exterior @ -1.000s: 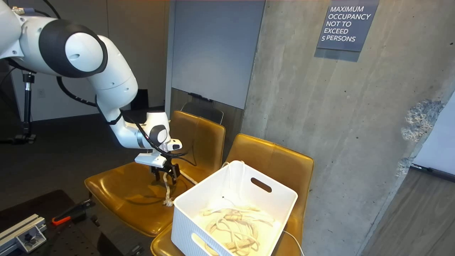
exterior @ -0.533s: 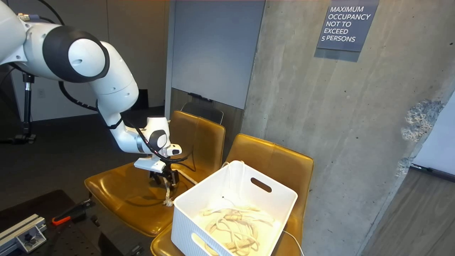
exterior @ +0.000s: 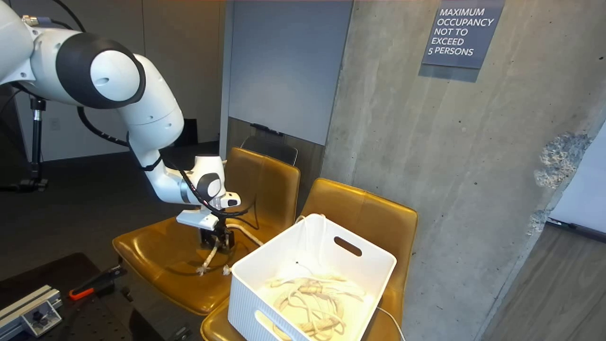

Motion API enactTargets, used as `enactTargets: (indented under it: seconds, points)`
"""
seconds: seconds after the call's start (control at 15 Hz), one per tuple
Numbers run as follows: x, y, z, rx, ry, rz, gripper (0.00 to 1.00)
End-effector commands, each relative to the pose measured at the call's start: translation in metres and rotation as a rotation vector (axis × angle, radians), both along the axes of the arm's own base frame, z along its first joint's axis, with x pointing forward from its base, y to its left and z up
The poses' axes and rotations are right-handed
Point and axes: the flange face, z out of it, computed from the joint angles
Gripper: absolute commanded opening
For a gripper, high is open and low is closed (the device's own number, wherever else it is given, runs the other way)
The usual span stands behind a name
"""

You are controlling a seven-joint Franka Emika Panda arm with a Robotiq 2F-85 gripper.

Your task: Put the ropes inside the white basket

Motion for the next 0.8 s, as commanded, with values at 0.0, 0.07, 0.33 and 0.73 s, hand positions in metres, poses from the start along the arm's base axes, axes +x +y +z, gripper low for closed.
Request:
enactTargets:
  seconds: [0.0,0.07,0.33,0.73]
  points:
    - [-0.012,0.014,0.027,0.027,0.039,-0.005,0.00]
    - [-0.011,0.016,0.035,0.034,0.041,-0.011,0.00]
    - [0.005,0.016,0.100,0.054,0.031,-0.049,0.00]
    - [0.039,-0.022,0.211,0.074,-0.033,-0.137,0.00]
